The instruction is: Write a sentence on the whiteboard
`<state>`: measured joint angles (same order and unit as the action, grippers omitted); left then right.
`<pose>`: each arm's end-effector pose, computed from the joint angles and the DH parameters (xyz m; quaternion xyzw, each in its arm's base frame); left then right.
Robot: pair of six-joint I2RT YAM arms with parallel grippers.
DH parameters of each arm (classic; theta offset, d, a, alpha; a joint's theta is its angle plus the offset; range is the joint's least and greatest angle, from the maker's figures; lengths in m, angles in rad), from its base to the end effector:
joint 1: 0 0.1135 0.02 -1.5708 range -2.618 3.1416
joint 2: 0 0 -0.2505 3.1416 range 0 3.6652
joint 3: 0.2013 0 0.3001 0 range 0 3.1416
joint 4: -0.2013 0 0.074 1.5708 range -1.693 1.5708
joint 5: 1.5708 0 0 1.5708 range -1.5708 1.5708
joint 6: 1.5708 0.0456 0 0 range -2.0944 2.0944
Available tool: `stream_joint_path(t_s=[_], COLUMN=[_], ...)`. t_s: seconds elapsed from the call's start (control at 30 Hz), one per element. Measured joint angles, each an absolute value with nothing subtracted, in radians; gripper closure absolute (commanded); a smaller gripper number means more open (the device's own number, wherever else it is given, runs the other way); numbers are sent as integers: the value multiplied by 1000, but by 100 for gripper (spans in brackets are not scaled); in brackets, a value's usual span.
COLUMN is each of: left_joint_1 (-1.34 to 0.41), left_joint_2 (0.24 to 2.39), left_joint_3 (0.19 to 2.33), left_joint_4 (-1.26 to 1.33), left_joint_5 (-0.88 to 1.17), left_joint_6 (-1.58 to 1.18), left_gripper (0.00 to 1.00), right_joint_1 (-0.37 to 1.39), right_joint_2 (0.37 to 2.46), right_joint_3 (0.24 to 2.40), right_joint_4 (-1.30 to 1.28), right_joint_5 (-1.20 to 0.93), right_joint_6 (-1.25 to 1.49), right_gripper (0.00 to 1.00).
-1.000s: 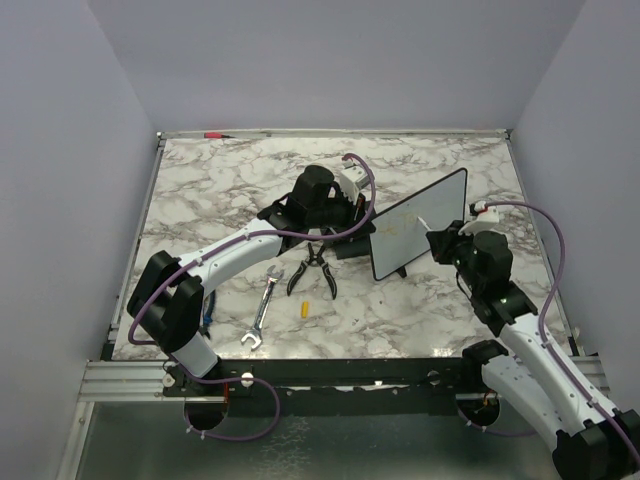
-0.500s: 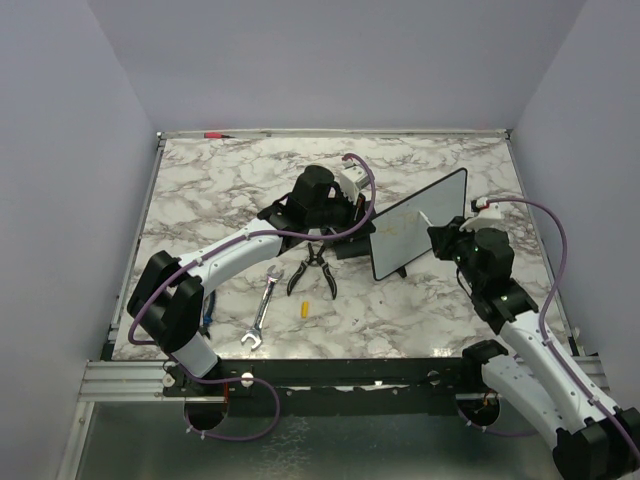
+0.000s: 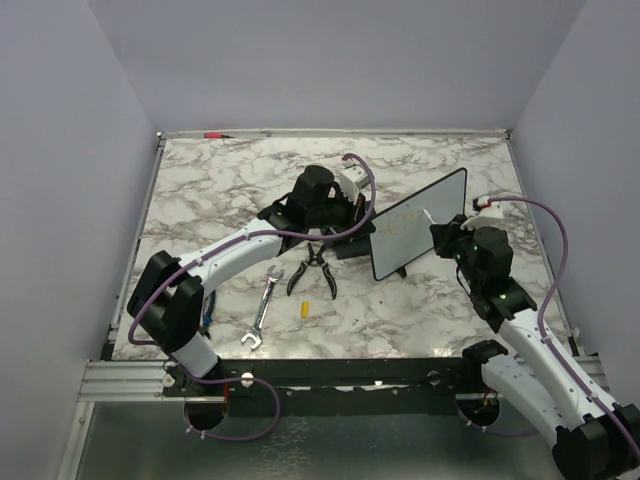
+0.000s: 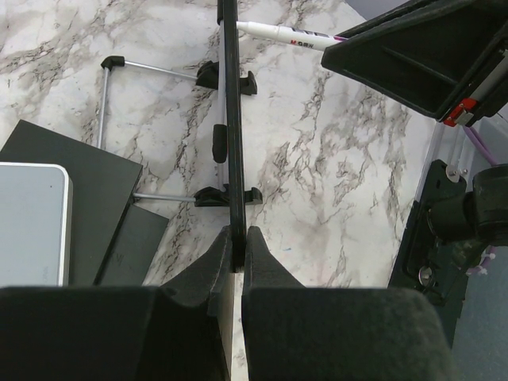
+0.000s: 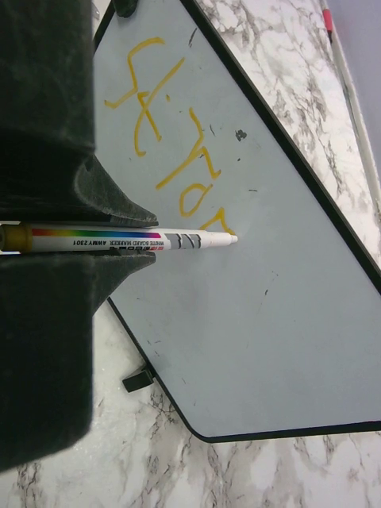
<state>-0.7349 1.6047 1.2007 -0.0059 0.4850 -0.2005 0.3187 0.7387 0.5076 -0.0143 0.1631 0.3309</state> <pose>0.3028 -0.3023 0.2579 0.3413 0.7482 -0.4192 0.3847 0.2399 0.0714 0.2443 0.0549 0.7854 0.1348 0.6016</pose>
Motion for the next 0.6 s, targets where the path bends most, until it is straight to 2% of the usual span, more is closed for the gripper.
stream_joint_path(t_s=[0.6], left_joint_1=[-735], left_joint_2=[1605], left_joint_3=[1201], left_joint_4=[-6], left_joint_5=[485], left_joint_6=[-200], left_gripper=[100], right_joint_1=[319], right_joint_2=[727], right_joint_3=[473], right_joint_4=[-23], right_joint_5=[166], right_joint_6=[351], right_gripper=[99])
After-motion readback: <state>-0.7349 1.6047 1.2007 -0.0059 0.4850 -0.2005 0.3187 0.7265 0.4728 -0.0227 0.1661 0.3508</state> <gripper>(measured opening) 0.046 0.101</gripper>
